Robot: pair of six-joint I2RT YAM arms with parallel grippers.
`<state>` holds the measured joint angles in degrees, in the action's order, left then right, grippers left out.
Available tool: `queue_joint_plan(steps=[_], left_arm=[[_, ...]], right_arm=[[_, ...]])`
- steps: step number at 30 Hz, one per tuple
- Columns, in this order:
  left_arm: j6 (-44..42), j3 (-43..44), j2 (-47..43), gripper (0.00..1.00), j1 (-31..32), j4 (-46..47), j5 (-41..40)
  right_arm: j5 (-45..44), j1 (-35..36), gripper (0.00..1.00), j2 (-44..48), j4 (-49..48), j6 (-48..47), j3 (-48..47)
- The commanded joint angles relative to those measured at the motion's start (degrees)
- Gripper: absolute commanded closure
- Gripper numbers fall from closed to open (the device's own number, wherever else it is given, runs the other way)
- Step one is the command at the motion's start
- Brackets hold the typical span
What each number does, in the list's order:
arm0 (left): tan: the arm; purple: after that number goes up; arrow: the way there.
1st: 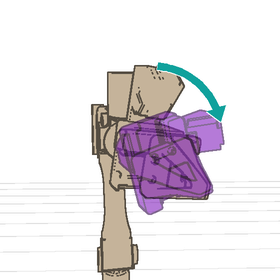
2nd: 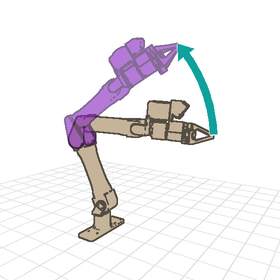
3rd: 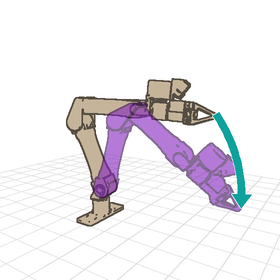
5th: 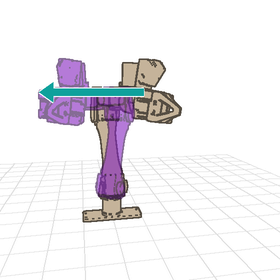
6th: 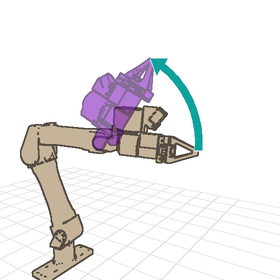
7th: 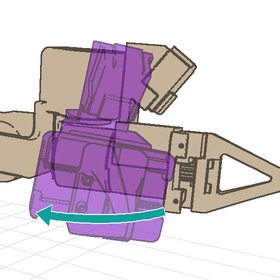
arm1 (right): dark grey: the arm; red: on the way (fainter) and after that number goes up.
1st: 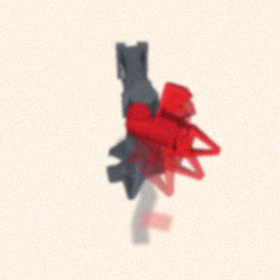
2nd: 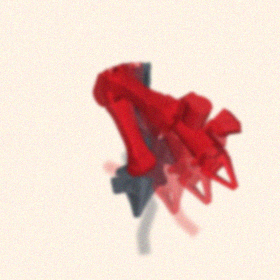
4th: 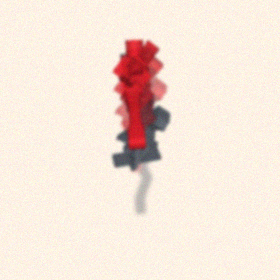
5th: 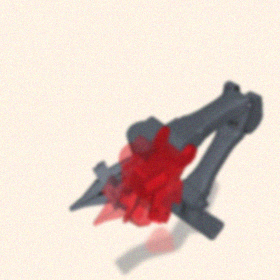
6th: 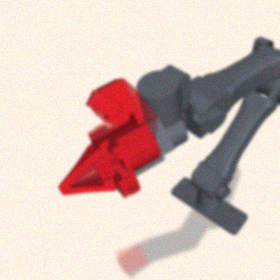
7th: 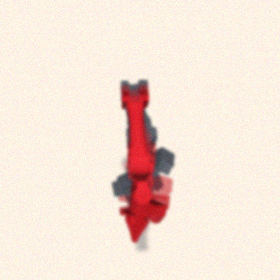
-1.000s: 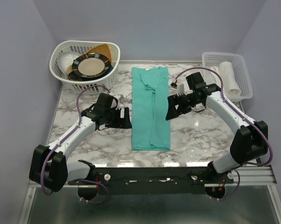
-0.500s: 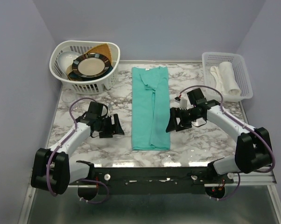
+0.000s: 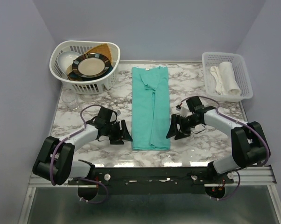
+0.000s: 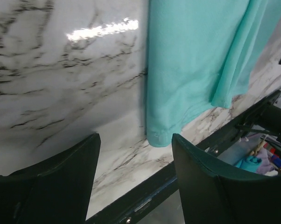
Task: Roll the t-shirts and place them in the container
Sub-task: Roll the T-shirt to the center of the board.
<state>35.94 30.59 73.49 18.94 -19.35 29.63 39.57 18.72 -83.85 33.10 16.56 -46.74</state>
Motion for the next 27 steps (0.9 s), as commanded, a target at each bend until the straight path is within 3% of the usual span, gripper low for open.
queue_joint_plan(steps=[1, 9, 19, 27], left_arm=[[6.15, -0.62, 4.62, 0.29, 5.93, 7.14, 2.81], [7.03, 0.25, 9.73, 0.49, 8.83, 2.5, -2.1], [7.03, -0.35, 10.97, 0.56, 9.1, 0.81, -3.35], [7.65, -2.37, 9.3, 0.55, 10.59, 1.33, -4.41]], right_arm=[[0.42, -0.18, 0.29, -3.33, 0.3, 3.22, 3.76], [1.56, 0.18, 0.36, -9.83, 1.26, 4.54, 3.94], [1.74, 3.08, 0.43, -13.27, 2.23, 4.54, 3.59], [-0.64, 3.08, 0.48, -15.02, -0.13, 6.91, 6.04]])
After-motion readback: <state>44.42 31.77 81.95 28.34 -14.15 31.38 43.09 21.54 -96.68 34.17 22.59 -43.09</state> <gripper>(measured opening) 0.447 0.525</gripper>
